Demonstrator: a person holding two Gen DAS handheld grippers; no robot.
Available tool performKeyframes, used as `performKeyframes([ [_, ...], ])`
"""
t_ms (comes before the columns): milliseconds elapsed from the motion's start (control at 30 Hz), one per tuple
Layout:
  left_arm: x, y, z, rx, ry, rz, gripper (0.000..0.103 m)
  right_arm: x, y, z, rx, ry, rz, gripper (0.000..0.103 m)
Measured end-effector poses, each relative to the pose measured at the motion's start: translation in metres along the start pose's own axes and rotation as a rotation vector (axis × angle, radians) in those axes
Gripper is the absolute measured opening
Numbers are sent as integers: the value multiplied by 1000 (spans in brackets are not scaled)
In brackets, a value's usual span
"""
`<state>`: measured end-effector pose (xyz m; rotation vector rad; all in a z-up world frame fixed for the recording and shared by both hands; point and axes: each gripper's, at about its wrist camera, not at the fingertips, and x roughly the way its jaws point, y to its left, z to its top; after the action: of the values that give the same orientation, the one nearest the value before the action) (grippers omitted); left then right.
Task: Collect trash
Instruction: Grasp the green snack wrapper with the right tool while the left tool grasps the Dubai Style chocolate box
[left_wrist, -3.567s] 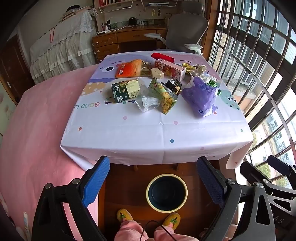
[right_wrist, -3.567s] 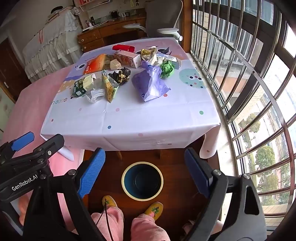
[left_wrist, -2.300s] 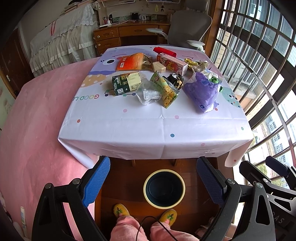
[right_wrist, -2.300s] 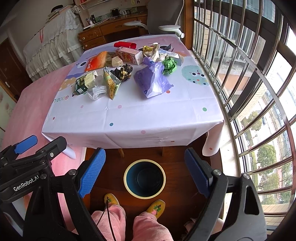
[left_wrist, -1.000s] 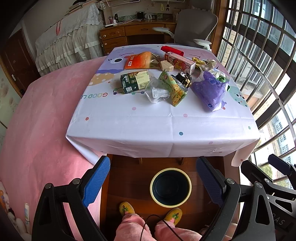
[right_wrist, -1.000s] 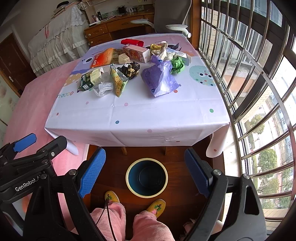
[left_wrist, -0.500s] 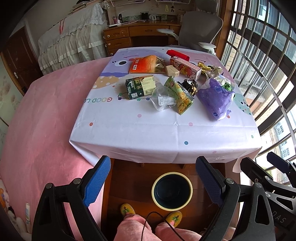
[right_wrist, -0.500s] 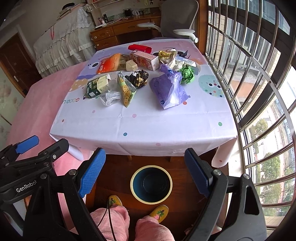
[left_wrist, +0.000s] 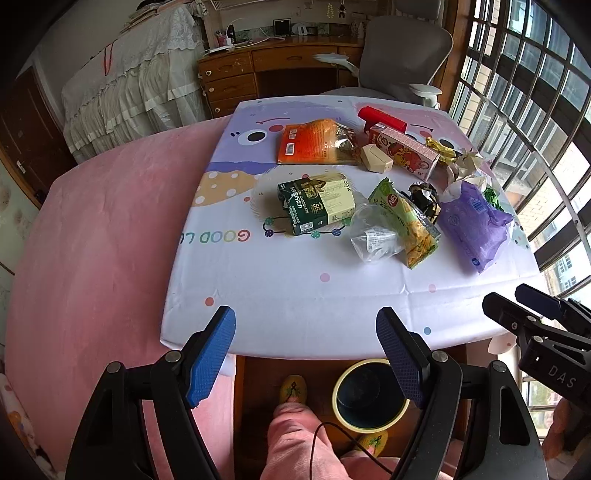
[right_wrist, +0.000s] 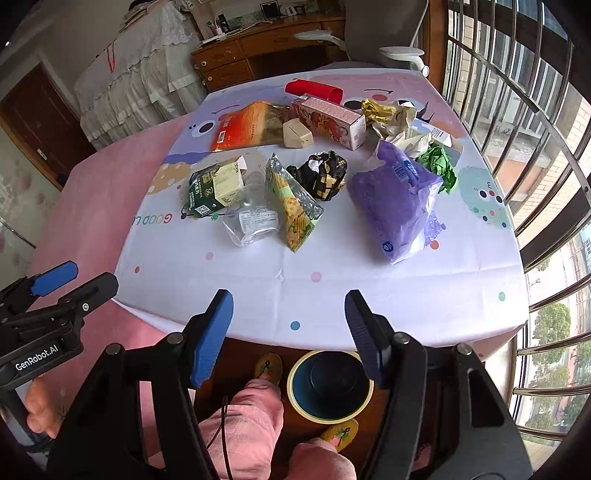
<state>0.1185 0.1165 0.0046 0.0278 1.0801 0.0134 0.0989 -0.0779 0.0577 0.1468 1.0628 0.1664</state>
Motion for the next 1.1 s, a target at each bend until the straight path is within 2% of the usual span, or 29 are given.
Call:
performKeyframes([
  [100,26,15,34,89,22,-41,80,32,2,31,39,12,-13,58],
  [233,64,28,78,193,62,-118,80,84,1,65,49,71,-57,58],
  [400,126,36,127,300,134,-164,80,143,-6,90,97,132,-73,58],
  [567,180,24,161,431,211,-218,80,181,-10,97,127,173,-66,44],
  [633,196,13,168,504,233,-230,80,191,-11,97,138,180,-51,28],
  [667,203,6,169,546,242,-234,80,195,-11,96,152,183,-35,26],
  [867,237,-28,166,795,308,-244,81,203,-9,91,194,165,-17,16],
  [933,239,-36,165,861,292,-238,83,203,-6,90,191,166,-20,13],
  [1100,248,-52,161,941,309,-204,86,203,-3,90,197,166,-11,9],
])
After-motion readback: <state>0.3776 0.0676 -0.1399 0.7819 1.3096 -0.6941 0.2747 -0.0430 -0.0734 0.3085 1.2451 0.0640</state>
